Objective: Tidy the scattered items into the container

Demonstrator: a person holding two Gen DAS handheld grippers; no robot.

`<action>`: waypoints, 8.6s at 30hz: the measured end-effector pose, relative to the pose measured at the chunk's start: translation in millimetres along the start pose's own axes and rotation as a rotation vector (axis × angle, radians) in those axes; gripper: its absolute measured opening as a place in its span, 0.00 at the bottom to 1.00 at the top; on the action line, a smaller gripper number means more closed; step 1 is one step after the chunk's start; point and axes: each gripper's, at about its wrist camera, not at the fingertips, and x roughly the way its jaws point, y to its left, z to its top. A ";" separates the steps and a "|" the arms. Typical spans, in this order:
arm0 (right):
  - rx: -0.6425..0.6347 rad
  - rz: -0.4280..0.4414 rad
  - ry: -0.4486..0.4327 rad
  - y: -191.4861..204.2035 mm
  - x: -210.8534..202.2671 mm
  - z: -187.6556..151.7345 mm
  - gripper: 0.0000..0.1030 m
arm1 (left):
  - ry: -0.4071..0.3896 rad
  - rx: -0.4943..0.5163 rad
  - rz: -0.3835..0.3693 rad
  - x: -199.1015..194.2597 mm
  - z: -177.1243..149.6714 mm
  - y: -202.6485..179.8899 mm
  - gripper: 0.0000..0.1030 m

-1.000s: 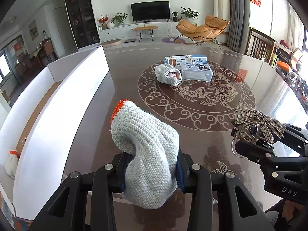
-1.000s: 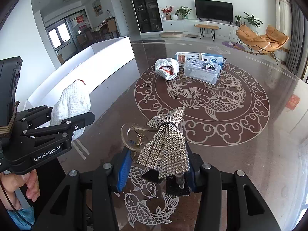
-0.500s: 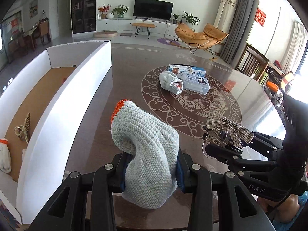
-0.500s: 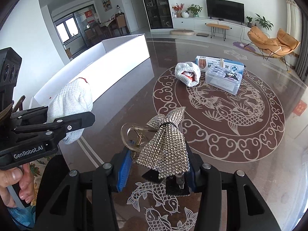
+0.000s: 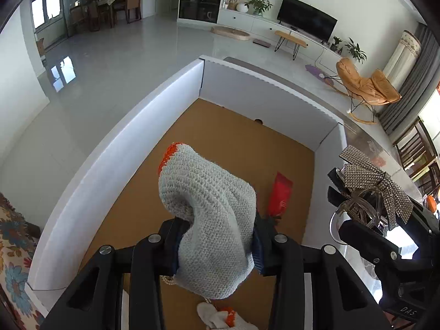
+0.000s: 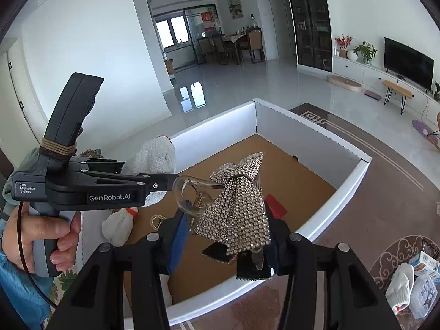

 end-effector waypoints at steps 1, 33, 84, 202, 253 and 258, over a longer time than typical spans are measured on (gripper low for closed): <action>0.013 0.008 0.036 -1.8 21.6 8.3 0.47 | 0.037 -0.011 -0.009 15.6 3.3 6.7 0.39; 0.366 -0.566 0.116 -198.1 -210.4 -340.4 0.59 | 0.139 0.377 -0.203 64.9 -192.0 -363.3 1.00; -0.017 -0.196 0.168 -339.7 -89.0 -190.7 0.66 | 0.054 0.351 -0.218 89.4 -159.9 -311.2 0.37; 0.005 -0.041 -0.002 33.7 -20.8 -69.9 0.62 | -0.072 0.026 0.035 -63.3 -116.0 -33.2 0.71; 0.427 -0.621 0.064 -204.1 -225.8 -364.1 0.68 | -0.075 0.460 -0.111 99.0 -196.9 -382.9 1.00; 0.427 -0.621 0.064 -204.4 -225.5 -363.8 0.68 | -0.076 0.449 -0.104 104.9 -186.4 -386.6 1.00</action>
